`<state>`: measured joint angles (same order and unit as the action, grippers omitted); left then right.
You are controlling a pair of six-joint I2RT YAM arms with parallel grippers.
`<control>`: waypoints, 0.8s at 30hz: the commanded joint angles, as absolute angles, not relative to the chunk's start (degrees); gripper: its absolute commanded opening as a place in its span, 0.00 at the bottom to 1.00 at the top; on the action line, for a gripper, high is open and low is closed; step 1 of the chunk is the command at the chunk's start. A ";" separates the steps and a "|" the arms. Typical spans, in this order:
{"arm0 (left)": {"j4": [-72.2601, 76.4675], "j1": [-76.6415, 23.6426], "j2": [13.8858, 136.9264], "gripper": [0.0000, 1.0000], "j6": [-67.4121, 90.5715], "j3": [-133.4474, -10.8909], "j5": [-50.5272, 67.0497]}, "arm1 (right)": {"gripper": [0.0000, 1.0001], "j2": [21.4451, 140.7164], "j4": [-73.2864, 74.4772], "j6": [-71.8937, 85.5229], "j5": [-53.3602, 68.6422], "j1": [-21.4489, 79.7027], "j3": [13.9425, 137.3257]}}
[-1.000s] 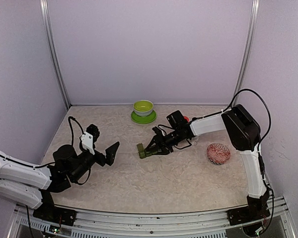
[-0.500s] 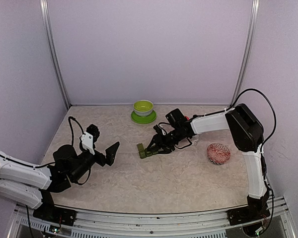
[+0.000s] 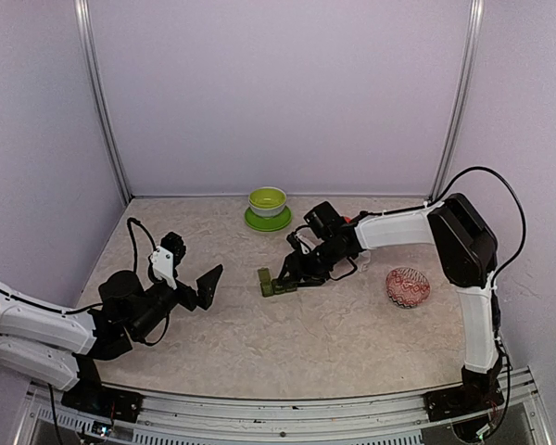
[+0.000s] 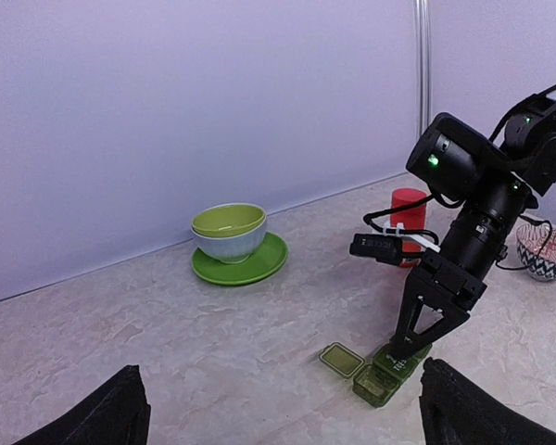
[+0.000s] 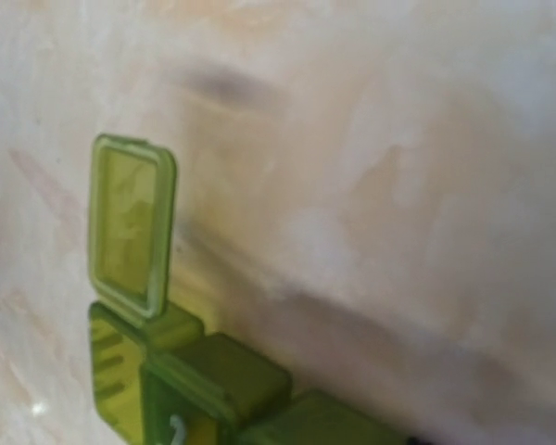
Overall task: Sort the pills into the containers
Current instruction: Place the pill container at the center of the board.
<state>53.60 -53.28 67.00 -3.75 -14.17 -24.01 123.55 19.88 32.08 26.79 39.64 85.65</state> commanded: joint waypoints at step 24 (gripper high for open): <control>54.87 -53.00 66.40 0.99 -3.29 -13.98 -24.14 | 1.00 111.58 24.45 22.09 8.41 43.24 78.95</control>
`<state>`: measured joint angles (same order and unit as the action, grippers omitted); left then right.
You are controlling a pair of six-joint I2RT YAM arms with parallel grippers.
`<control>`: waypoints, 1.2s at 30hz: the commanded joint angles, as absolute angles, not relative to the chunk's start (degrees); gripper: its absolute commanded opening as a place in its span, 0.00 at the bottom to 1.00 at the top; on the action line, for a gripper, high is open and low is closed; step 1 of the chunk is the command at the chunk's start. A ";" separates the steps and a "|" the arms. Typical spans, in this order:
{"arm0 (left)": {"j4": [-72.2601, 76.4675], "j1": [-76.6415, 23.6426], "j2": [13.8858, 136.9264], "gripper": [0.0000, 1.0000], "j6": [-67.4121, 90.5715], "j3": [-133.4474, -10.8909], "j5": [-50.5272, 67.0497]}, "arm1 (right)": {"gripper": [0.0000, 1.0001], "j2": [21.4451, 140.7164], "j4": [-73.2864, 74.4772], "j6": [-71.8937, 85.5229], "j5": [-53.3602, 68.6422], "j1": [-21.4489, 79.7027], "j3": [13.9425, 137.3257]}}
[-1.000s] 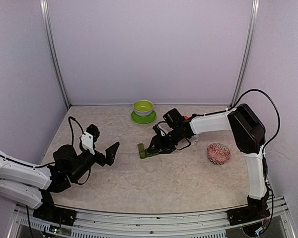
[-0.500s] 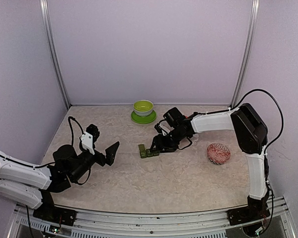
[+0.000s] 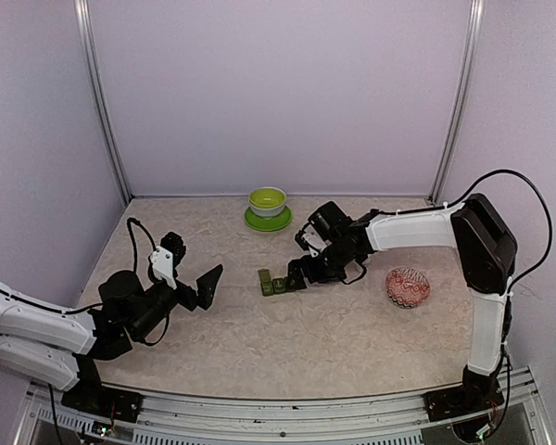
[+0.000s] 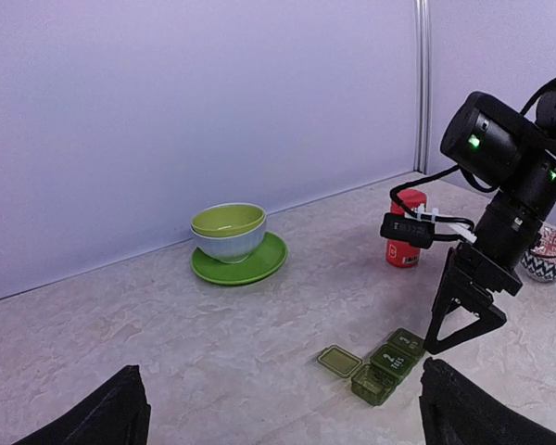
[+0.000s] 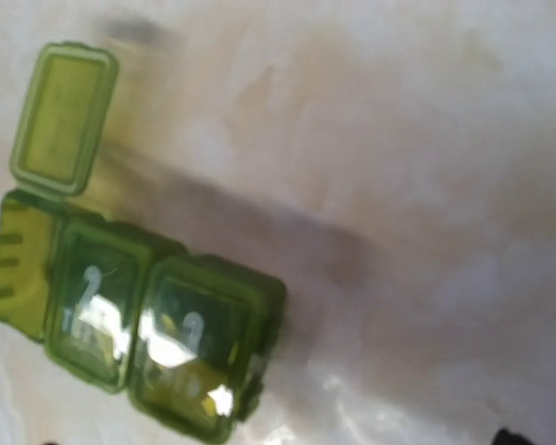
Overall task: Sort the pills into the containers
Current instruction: Place the pill container at the center of the board, then rotate the pill container at the center of the board.
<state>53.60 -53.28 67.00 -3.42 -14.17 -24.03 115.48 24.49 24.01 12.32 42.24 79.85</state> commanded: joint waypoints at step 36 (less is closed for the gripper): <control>41.12 -58.89 76.63 0.99 1.42 -26.77 -42.73 | 0.95 93.44 12.34 17.27 -8.40 44.67 59.65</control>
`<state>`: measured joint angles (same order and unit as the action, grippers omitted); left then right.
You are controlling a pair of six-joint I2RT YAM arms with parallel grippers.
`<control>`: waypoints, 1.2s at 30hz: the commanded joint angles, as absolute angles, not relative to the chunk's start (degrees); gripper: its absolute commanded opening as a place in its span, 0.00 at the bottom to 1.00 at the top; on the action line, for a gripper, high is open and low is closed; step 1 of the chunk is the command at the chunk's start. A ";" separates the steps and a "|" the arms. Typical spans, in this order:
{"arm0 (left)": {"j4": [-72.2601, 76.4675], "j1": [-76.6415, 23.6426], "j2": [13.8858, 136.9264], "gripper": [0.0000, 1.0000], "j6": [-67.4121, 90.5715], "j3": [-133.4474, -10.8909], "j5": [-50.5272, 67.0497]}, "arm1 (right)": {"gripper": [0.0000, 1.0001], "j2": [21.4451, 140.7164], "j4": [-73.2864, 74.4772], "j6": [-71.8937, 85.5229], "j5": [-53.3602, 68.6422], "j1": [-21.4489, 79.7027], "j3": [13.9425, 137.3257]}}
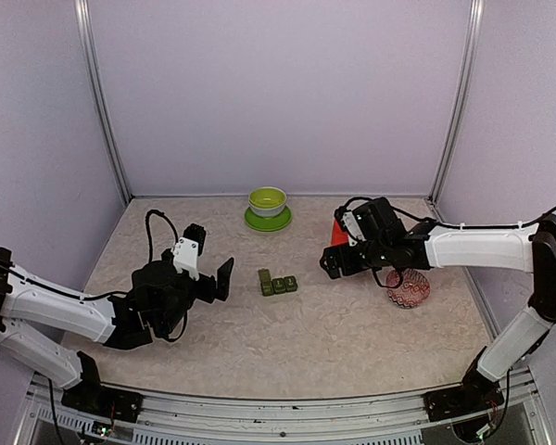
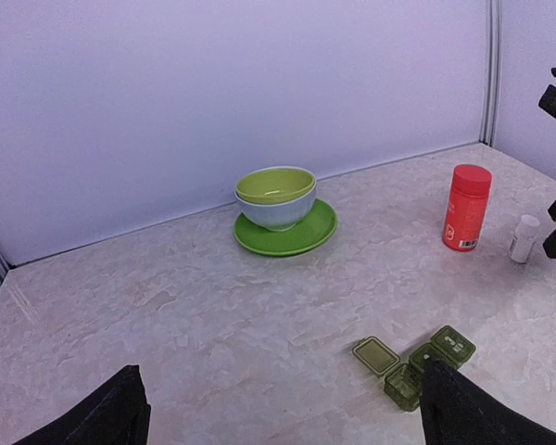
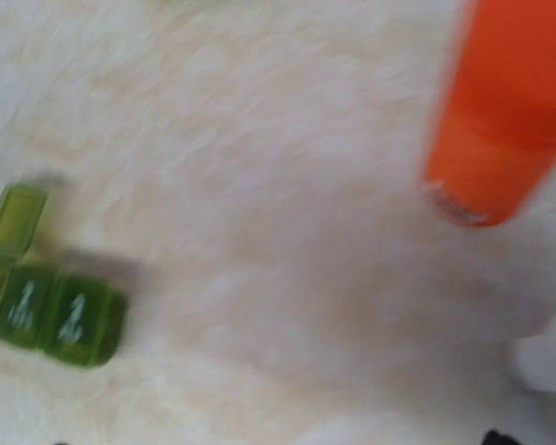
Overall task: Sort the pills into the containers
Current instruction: Rotate the pill container at the center of the board.
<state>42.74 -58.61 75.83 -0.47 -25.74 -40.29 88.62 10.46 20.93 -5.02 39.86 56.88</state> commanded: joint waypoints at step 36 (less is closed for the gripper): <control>40.43 -57.88 74.87 0.99 2.42 -25.94 -43.96 | 1.00 120.90 20.44 21.15 -23.32 50.40 79.88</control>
